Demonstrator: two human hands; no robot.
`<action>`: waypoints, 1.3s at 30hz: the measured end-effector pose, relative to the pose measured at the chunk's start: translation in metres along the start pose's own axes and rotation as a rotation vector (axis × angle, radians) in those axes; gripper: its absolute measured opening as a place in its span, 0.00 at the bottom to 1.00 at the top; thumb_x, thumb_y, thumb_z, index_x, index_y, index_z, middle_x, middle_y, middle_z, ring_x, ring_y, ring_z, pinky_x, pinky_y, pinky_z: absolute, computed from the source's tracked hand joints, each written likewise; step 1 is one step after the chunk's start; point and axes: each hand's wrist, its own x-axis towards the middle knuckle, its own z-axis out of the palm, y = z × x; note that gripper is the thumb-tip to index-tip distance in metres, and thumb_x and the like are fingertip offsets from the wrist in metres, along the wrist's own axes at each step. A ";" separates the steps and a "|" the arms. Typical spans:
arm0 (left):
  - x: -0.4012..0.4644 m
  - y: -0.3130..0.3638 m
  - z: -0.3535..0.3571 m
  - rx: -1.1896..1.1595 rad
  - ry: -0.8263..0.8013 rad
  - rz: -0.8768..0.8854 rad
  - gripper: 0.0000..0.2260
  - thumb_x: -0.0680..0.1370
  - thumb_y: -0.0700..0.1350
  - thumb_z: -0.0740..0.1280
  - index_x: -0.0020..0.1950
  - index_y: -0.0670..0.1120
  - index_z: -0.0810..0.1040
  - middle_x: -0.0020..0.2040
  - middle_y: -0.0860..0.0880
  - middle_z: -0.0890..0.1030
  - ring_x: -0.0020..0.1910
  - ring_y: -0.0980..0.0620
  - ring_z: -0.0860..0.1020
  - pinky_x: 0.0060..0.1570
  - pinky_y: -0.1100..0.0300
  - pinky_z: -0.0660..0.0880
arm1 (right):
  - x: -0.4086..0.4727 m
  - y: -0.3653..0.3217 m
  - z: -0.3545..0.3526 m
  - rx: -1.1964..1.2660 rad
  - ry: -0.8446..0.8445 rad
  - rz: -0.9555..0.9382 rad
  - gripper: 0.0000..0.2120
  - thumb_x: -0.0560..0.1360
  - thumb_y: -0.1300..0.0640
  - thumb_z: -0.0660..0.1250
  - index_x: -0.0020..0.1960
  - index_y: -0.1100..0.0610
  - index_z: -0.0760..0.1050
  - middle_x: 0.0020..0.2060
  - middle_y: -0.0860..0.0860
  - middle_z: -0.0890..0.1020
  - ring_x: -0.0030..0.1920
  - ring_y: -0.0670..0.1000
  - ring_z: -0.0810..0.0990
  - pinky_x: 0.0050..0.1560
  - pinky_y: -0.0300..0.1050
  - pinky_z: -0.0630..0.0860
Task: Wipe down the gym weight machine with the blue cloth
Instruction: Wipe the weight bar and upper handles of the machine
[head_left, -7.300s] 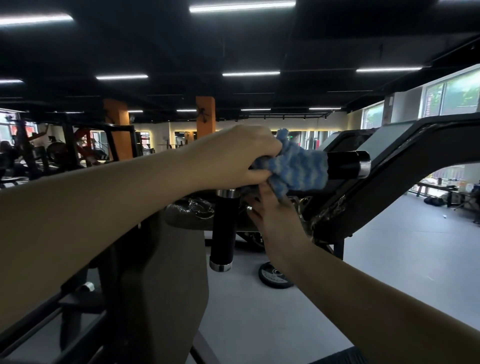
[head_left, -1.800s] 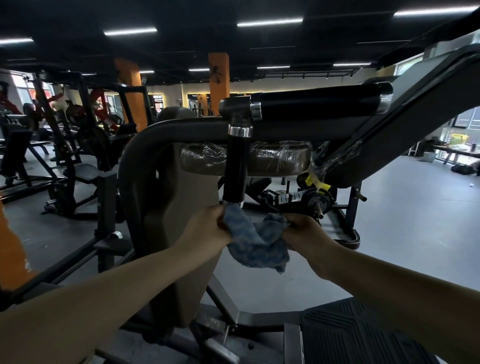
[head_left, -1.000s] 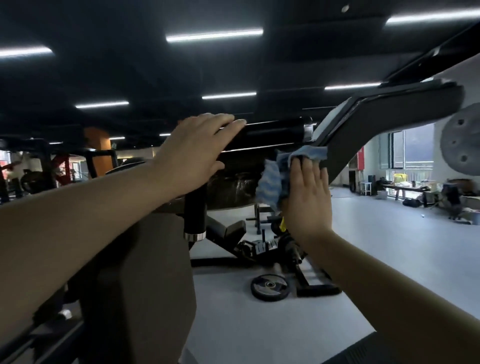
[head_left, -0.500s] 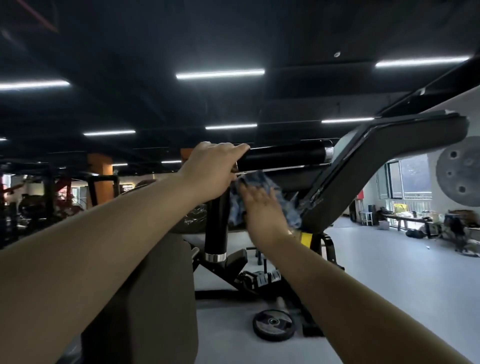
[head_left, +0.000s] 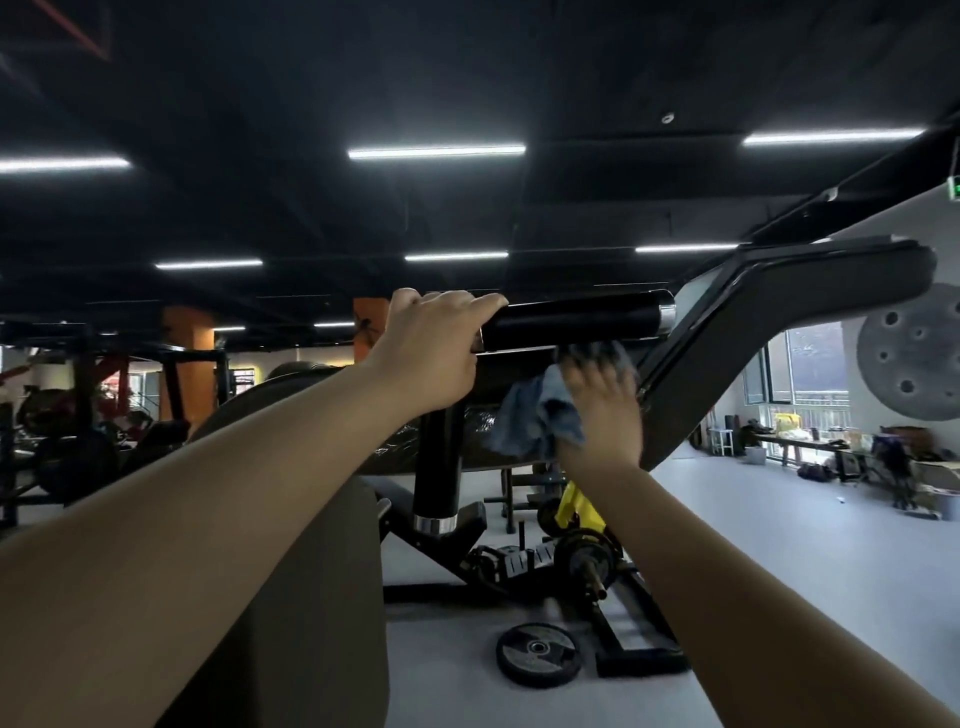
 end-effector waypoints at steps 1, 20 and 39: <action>0.000 0.001 0.001 0.004 0.009 0.000 0.26 0.75 0.41 0.64 0.72 0.52 0.63 0.54 0.54 0.76 0.58 0.52 0.73 0.56 0.54 0.59 | 0.000 -0.008 0.000 0.016 -0.016 -0.070 0.31 0.78 0.51 0.57 0.77 0.53 0.48 0.76 0.52 0.56 0.76 0.53 0.49 0.75 0.50 0.39; -0.011 0.008 0.003 0.152 0.014 0.016 0.32 0.72 0.44 0.69 0.74 0.49 0.60 0.63 0.49 0.72 0.62 0.50 0.71 0.63 0.53 0.58 | -0.003 -0.014 -0.023 0.263 -0.191 -0.258 0.16 0.73 0.66 0.62 0.59 0.54 0.72 0.55 0.55 0.78 0.54 0.58 0.77 0.49 0.51 0.77; -0.046 0.058 0.017 -0.748 -0.139 -0.204 0.24 0.72 0.37 0.70 0.66 0.47 0.69 0.56 0.50 0.73 0.53 0.56 0.72 0.41 0.74 0.66 | -0.049 0.005 -0.044 1.601 -0.246 0.221 0.13 0.72 0.65 0.69 0.54 0.55 0.71 0.51 0.53 0.80 0.48 0.47 0.81 0.46 0.39 0.78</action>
